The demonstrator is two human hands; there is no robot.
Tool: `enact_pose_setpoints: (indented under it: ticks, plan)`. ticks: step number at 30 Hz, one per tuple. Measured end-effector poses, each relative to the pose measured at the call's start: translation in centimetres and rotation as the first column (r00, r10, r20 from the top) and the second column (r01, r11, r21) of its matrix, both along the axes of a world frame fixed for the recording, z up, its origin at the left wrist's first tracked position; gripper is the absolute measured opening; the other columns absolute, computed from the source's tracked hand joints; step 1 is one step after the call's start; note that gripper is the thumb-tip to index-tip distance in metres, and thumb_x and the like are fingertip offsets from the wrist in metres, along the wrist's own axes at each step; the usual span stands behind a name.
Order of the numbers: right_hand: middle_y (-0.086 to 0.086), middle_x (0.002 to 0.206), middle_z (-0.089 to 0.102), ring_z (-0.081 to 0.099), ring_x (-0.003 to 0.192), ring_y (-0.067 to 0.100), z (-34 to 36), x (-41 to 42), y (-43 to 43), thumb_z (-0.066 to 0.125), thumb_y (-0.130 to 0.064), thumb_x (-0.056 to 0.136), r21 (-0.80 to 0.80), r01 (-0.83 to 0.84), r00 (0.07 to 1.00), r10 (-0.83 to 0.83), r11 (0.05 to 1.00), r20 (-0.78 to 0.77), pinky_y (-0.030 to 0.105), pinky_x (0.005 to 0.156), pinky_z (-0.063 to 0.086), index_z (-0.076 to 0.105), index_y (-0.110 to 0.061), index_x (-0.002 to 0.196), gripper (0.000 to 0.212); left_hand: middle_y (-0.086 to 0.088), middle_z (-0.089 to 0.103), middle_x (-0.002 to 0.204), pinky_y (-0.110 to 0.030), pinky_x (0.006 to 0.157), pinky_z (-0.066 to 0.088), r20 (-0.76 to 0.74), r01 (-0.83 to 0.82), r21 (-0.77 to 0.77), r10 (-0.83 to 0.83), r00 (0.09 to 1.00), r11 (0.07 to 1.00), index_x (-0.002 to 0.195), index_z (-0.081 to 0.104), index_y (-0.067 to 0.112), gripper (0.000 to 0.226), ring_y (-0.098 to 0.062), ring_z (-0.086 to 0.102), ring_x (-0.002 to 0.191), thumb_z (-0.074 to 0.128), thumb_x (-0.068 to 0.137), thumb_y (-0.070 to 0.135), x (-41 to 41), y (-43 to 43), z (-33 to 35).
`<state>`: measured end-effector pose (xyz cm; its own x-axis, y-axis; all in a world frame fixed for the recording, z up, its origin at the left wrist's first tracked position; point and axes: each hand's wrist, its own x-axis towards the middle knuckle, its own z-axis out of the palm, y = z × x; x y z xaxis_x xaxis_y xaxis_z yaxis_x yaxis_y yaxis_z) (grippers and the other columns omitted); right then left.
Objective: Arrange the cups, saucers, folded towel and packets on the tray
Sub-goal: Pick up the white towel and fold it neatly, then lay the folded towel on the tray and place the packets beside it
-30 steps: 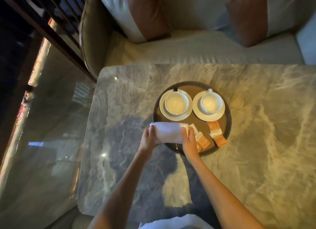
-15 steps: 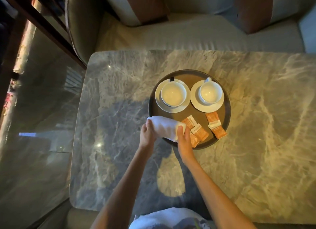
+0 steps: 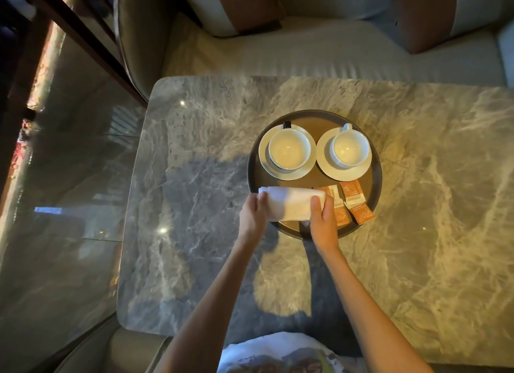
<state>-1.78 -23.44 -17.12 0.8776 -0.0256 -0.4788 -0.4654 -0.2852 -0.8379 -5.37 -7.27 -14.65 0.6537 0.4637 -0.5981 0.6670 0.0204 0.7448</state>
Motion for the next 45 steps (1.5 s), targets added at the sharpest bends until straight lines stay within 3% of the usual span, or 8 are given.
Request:
enact_pose_setpoints:
  ticks: [6, 14, 21, 26, 30, 34, 42, 45]
  plan:
    - [0.002, 0.099, 0.068, 0.064, 0.095, 0.018, 0.4, 1.0, -0.4, 0.055, -0.045, 0.096, -0.168, -0.1, 0.995, 0.102, 0.981, 0.003, 0.012, 0.066, 0.047, 0.065, -0.018, 0.105, 0.03, 0.0, 0.057, 0.063, -0.031, 0.057, 0.037, -0.005, -0.006, 0.172, 0.007, 1.0, 0.985, 0.073, 0.063, 0.005, 0.042, -0.012, 0.047, 0.058, 0.05, 0.099, 0.036, 0.3, 0.7, -0.3]
    - [0.006, 0.129, 0.061, 0.055, 0.122, 0.023, 0.1, 2.6, -1.0, 0.057, -0.036, 0.097, -0.287, -0.188, 0.98, 0.197, 0.939, 0.002, 0.036, 0.099, 0.047, 0.052, -0.017, 0.134, 0.042, -0.013, 0.069, 0.104, -0.044, 0.081, 0.053, -0.039, 0.189, 0.299, -0.186, 0.982, 0.935, 0.121, 0.057, 0.006, 0.028, -0.029, 0.062, 0.095, 0.046, 0.101, 0.023, 1.3, 0.7, -0.5]
    - [0.004, 0.14, 0.046, 0.041, 0.127, 0.009, 0.6, 2.4, -1.5, 0.052, -0.034, 0.1, -0.452, -0.283, 0.911, 0.385, 0.846, 0.15, 0.024, 0.099, 0.037, 0.041, -0.026, 0.148, 0.049, -0.018, 0.053, 0.122, -0.041, 0.088, 0.045, -0.223, 0.473, 0.616, -0.436, 0.872, 0.63, 0.14, 0.04, 0.013, 0.043, -0.034, 0.051, 0.103, 0.044, 0.097, 0.011, 1.1, 0.2, -0.6]
    - [0.008, 0.164, 0.021, 0.019, 0.151, 0.025, 0.4, 1.1, -1.4, 0.038, -0.037, 0.104, -0.727, -0.381, 0.72, 0.677, 0.571, 0.155, 0.038, 0.119, 0.023, 0.024, -0.016, 0.155, 0.057, -0.014, 0.029, 0.158, -0.046, 0.115, 0.032, -0.222, 0.567, 0.729, -0.651, 0.726, 0.384, 0.15, 0.029, 0.013, 0.056, -0.034, 0.025, 0.148, 0.043, 0.096, 0.017, -0.7, -0.5, -2.0]
    - [0.012, 0.166, 0.012, 0.007, 0.154, 0.029, -0.9, -0.5, -1.4, 0.017, -0.05, 0.102, -0.802, -0.491, 0.616, 0.787, 0.341, -0.043, 0.048, 0.124, 0.017, 0.009, -0.01, 0.158, 0.069, -0.008, 0.003, 0.165, -0.049, 0.124, 0.015, -0.276, 0.651, 0.67, -0.695, 0.664, 0.356, 0.157, 0.006, 0.012, 0.059, -0.025, -0.001, 0.153, 0.031, 0.105, 0.026, -2.5, -0.6, -4.1]
    - [0.017, 0.165, 0.012, 0.007, 0.154, 0.032, -1.6, -0.4, -1.8, 0.015, -0.058, 0.101, -0.831, -0.511, 0.563, 0.816, 0.217, -0.133, 0.05, 0.124, 0.016, 0.012, -0.005, 0.157, 0.078, -0.011, 0.006, 0.165, -0.049, 0.124, 0.011, -0.335, 0.664, 0.695, -0.694, 0.638, 0.275, 0.156, 0.009, 0.01, 0.063, -0.027, 0.003, 0.153, 0.033, 0.104, 0.037, -2.5, -0.6, -3.9]
    - [0.017, 0.165, 0.014, 0.01, 0.153, 0.033, -0.1, 0.1, -1.5, 0.013, -0.062, 0.099, -0.809, -0.561, 0.528, 0.828, 0.176, -0.186, 0.052, 0.123, 0.014, 0.016, -0.005, 0.157, 0.081, -0.013, -0.011, 0.164, -0.045, 0.125, -0.004, -0.508, 0.772, 0.623, -0.684, 0.523, 0.127, 0.155, -0.005, 0.006, 0.077, -0.028, -0.011, 0.151, 0.018, 0.1, 0.056, -1.6, -1.2, -2.2]
    - [0.009, 0.164, 0.022, 0.015, 0.153, 0.031, 1.4, 1.4, -2.4, 0.026, -0.051, 0.102, -0.785, -0.549, 0.546, 0.834, 0.288, -0.075, 0.053, 0.122, 0.016, 0.024, -0.015, 0.156, 0.065, -0.019, 0.002, 0.163, -0.049, 0.125, 0.002, -0.489, 0.746, 0.641, -0.652, 0.579, 0.182, 0.155, 0.009, 0.003, 0.073, -0.035, -0.003, 0.151, 0.028, 0.102, 0.049, -1.3, -2.0, -0.7]
